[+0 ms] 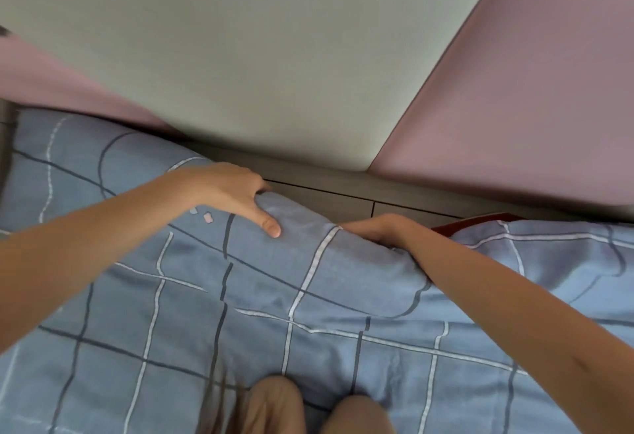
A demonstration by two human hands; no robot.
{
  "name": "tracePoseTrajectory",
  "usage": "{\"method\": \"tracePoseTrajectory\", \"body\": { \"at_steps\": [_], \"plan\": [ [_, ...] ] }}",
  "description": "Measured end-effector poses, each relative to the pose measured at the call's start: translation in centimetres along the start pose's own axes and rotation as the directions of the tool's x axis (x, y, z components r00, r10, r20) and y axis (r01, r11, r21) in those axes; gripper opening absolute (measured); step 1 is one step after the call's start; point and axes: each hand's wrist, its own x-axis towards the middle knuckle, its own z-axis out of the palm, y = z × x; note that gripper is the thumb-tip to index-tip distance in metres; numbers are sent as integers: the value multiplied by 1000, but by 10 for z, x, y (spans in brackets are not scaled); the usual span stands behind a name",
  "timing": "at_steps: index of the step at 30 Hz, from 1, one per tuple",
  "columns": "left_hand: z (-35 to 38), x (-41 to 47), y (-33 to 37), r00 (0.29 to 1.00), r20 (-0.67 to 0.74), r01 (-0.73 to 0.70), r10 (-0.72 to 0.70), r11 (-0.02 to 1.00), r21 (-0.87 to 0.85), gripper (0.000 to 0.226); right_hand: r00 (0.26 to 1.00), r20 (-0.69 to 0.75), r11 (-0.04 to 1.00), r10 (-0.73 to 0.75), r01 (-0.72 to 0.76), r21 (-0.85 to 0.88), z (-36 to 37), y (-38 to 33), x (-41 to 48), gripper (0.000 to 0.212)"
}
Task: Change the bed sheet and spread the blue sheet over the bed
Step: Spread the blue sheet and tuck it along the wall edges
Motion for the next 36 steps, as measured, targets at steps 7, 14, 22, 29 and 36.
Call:
{"method": "tracePoseTrajectory", "body": {
  "at_steps": [7, 14, 22, 29, 36],
  "plan": [
    [-12, 40, -16, 996, -50, 72, -78, 992, -106, 101, 929, -367, 993, -49, 6, -117, -40, -3, -2, 61],
    [0, 72, -26, 937, -292, 180, -191, 982, -62, 98, 669, -570, 596, -477, -230, -769, -5, 0, -8, 93],
    [65, 25, -99, 538, -842, 127, 31, 985, 117, 73, 714, -576, 683, -397, -189, -705, -27, 22, 42, 130],
    [144, 8, -82, 227, -630, 87, -743, 660, -746, 90, 672, -683, 650, -286, -387, -654, -14, 9, 37, 117],
    [222, -36, -124, 97, 243, 127, -965, -230, -965, 126, 330, -518, 408, -789, -350, -844, 38, -49, 46, 60]
  ]
}}
